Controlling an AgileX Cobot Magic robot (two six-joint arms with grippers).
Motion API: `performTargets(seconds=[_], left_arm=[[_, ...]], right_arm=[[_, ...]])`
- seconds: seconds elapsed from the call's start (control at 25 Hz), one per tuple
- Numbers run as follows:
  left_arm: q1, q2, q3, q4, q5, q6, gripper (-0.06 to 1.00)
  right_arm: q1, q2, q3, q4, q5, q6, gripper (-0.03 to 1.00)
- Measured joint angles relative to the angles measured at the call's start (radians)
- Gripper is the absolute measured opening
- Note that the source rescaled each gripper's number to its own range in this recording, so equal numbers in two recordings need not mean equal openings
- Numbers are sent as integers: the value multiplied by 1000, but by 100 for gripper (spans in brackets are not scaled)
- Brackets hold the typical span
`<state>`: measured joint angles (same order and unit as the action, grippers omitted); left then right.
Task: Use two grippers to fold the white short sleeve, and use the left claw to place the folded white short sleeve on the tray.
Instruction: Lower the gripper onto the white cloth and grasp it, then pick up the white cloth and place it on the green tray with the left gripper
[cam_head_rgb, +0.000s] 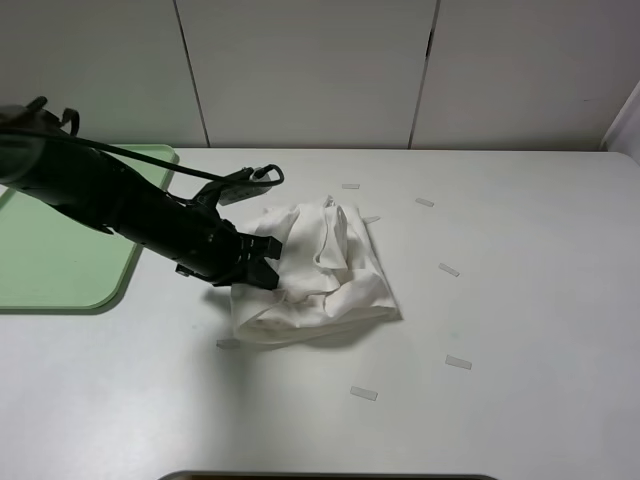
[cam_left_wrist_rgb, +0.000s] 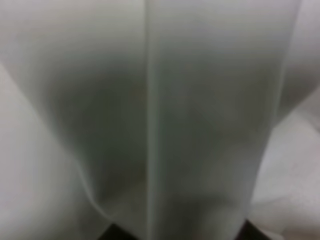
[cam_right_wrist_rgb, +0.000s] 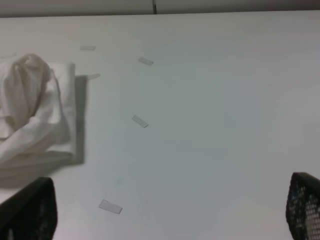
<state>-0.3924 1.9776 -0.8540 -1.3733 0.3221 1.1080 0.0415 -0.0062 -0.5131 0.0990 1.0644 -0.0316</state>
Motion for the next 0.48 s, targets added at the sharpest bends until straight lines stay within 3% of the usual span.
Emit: performTargets(seconds=[0.08, 0.16, 0.2, 0.24, 0.32, 0.4, 0.48], left_arm=[[13, -60, 1, 184, -46, -61, 13], [45, -136, -6, 447, -67, -130, 13], [45, -136, -6, 447, -67, -130, 13], [65, -174, -16, 609, -58, -194, 13], [91, -211, -28, 819, -37, -276, 13], [129, -257, -45, 1109, 16, -444, 13], [178, -273, -60, 1348, 60, -600, 13]], right_arm=[[0, 0, 0, 0, 0, 0, 100], [0, 0, 0, 0, 0, 0, 100], [0, 0, 0, 0, 0, 0, 100], [0, 0, 0, 0, 0, 0, 100], [0, 0, 0, 0, 0, 0, 100], [0, 0, 0, 1, 0, 0, 100], [0, 0, 0, 1, 0, 0, 100]])
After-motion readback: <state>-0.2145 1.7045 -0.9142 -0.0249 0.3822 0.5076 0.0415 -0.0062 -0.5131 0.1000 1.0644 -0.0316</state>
